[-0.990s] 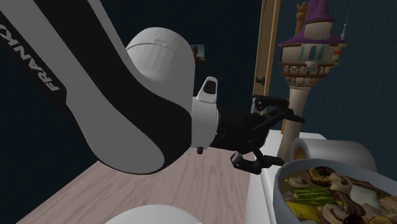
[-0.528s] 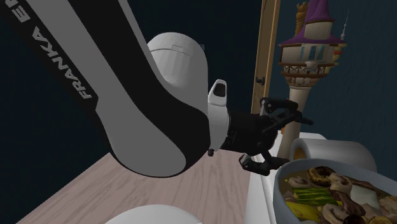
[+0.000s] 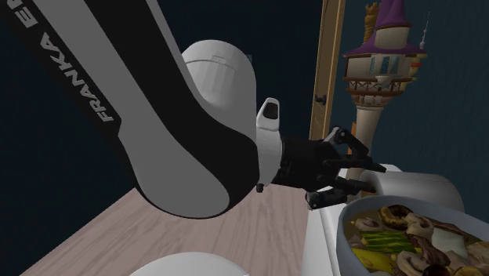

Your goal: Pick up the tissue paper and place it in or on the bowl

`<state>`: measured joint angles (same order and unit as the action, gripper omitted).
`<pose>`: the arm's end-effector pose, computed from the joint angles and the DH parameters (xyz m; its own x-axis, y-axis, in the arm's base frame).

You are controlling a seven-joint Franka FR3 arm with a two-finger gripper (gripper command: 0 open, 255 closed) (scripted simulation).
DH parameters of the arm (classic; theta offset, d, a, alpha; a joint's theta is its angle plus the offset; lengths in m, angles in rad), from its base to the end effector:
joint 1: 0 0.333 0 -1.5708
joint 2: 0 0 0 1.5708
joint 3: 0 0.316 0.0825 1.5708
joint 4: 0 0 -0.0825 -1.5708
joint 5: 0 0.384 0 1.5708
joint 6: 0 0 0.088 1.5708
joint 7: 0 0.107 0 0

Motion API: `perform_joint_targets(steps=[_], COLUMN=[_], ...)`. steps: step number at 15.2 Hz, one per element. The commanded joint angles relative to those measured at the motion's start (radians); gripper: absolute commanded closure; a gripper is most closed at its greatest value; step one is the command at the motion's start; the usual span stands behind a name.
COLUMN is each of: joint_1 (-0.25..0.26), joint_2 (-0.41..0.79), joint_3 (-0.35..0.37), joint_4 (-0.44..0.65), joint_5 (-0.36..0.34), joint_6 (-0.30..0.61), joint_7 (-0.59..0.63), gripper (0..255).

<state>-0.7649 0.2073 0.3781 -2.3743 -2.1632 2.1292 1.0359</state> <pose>0.4606 -0.2245 0.2503 0.9246 0.3808 -0.0035 0.0947 -0.2211 0.9706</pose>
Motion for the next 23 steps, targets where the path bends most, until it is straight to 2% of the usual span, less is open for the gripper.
perform_joint_targets(steps=[1, 5, 23], joint_1=[0.000, 0.000, -0.024], joint_2=[0.000, 0.001, -0.217], joint_3=[0.000, 0.000, -0.006], joint_4=[0.000, 0.000, 0.006], joint_5=[0.000, 0.000, 0.141], joint_6=[0.000, 0.000, 0.171], joint_7=[0.000, 0.000, -0.179], gripper=[255, 255, 255])
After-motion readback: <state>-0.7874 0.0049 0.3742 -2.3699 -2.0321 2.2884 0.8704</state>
